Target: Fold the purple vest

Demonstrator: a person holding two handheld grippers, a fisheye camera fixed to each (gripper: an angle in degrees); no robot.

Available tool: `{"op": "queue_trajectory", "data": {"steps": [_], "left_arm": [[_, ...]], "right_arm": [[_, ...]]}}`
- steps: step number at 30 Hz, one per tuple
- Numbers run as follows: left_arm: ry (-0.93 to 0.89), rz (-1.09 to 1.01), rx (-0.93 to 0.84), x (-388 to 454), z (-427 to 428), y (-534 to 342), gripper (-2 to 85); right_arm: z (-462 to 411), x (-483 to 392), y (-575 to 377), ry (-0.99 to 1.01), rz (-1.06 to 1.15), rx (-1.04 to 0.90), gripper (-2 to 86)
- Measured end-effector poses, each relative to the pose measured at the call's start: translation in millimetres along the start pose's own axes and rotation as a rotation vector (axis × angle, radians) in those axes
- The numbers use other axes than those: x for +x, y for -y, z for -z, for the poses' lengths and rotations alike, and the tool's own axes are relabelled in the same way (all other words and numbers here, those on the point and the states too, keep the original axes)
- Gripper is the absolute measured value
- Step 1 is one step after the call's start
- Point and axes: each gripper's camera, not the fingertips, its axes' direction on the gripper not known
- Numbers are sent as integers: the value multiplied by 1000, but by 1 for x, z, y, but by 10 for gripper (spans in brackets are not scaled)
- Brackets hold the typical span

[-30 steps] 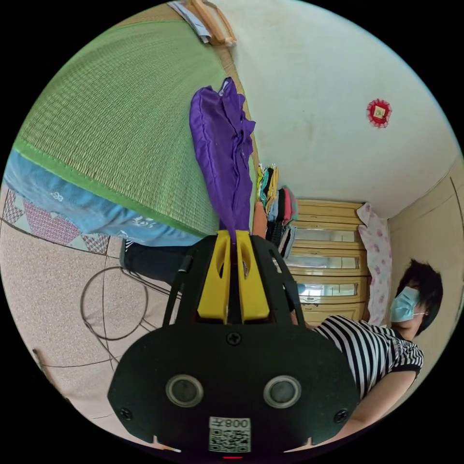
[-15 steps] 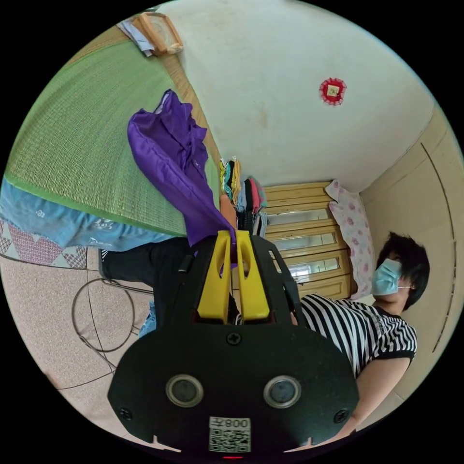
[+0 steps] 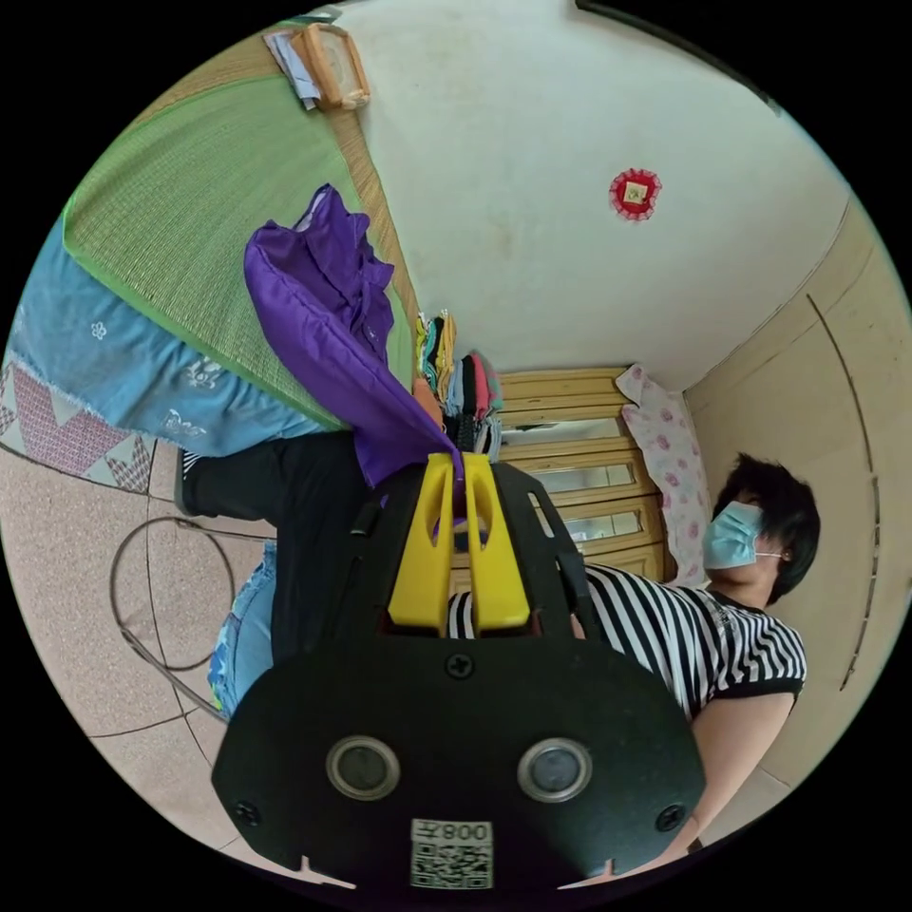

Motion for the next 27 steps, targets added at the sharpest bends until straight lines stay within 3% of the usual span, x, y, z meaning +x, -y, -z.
{"op": "queue_trajectory", "data": {"steps": [16, 27], "left_arm": [[-8, -127, -21, 84, -18, 159, 16], [131, -174, 34, 138, -49, 377, 20]], "right_arm": [[-75, 44, 126, 58, 71, -30, 2], [-161, 146, 361, -57, 97, -6, 1]]}}
